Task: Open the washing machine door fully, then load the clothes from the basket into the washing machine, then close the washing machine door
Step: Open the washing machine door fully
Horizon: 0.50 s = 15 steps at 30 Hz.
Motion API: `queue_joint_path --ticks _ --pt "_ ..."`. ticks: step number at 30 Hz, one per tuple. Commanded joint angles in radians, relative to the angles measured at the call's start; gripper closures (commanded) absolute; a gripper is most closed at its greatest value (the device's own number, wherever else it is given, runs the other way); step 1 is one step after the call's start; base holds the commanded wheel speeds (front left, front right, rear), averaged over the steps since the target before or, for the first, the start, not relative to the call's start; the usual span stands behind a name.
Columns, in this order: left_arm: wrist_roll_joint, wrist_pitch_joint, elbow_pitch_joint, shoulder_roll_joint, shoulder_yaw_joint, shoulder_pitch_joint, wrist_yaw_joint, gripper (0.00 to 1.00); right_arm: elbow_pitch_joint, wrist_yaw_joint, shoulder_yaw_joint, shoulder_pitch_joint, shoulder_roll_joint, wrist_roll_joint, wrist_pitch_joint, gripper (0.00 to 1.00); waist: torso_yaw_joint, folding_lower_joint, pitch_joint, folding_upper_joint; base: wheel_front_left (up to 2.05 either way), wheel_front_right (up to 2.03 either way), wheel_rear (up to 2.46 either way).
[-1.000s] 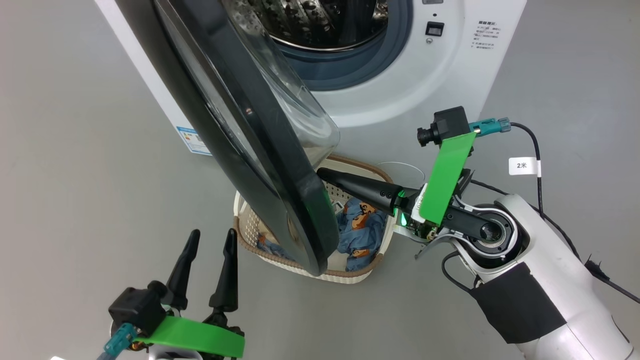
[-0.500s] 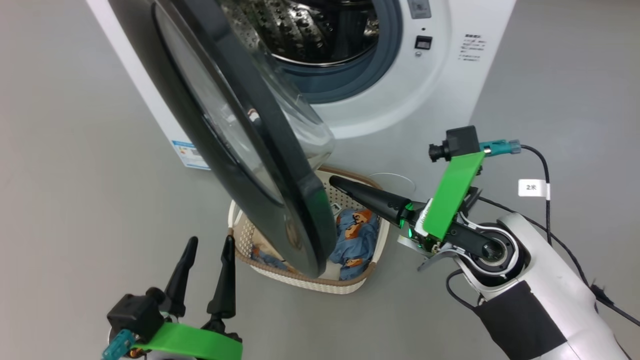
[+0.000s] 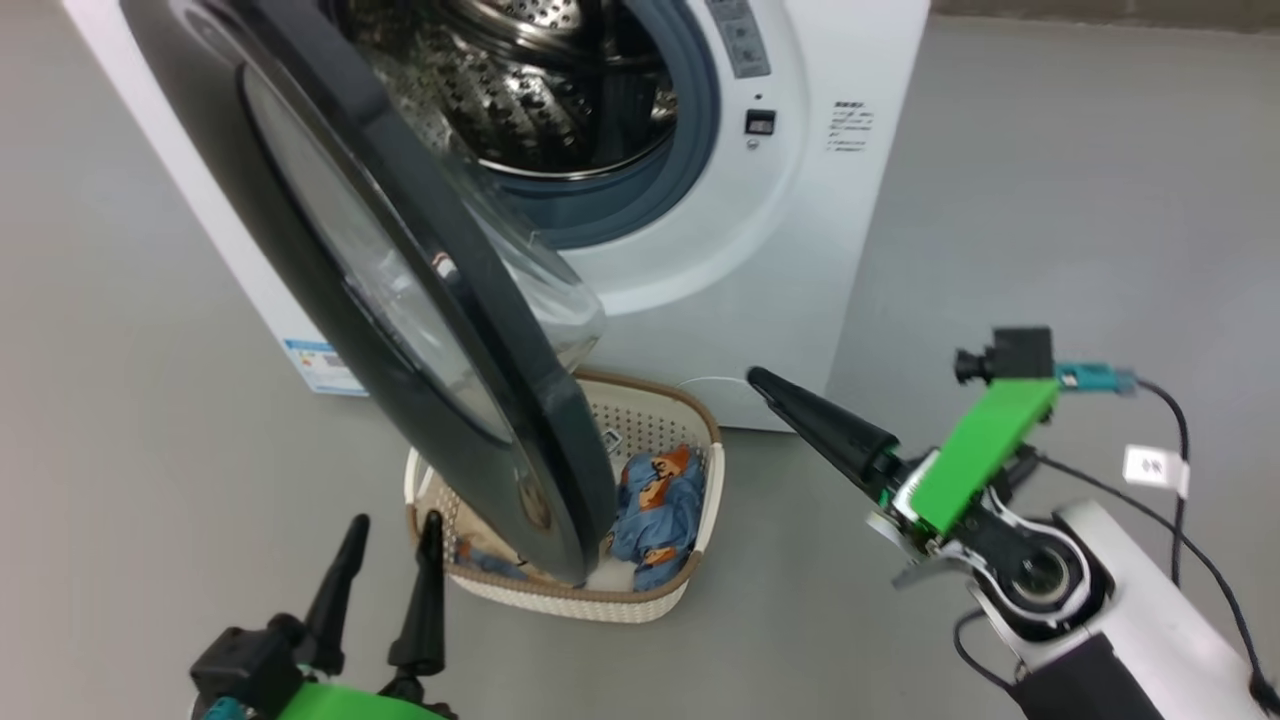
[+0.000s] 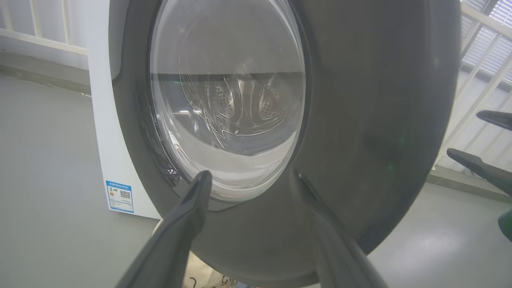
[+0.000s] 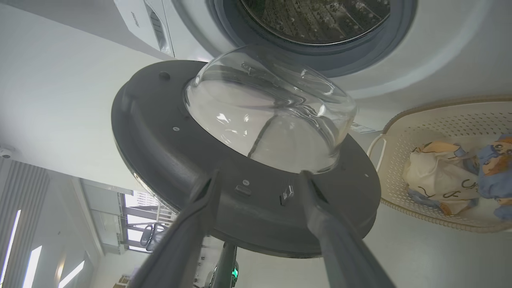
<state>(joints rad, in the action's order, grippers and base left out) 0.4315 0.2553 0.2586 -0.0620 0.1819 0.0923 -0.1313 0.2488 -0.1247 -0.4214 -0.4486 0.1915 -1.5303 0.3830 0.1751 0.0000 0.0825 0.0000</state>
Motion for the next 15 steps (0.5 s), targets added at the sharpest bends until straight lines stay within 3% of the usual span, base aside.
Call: queue_joint_path --ticks 1,15 --pt "0.003 0.006 -0.033 -0.019 -0.042 -0.001 0.001 0.00 -0.034 -0.006 -0.003 0.021 0.005 0.008 -0.026 0.00 -0.024 0.0000 -0.020 0.0000 0.00 0.00 0.00" --pt "-0.005 0.006 -0.066 -0.039 -0.090 -0.044 0.001 0.00 -0.069 -0.006 0.093 0.193 0.099 -0.001 -0.253 0.00 -0.101 0.0000 -0.046 0.0000 0.00 0.00 0.00"
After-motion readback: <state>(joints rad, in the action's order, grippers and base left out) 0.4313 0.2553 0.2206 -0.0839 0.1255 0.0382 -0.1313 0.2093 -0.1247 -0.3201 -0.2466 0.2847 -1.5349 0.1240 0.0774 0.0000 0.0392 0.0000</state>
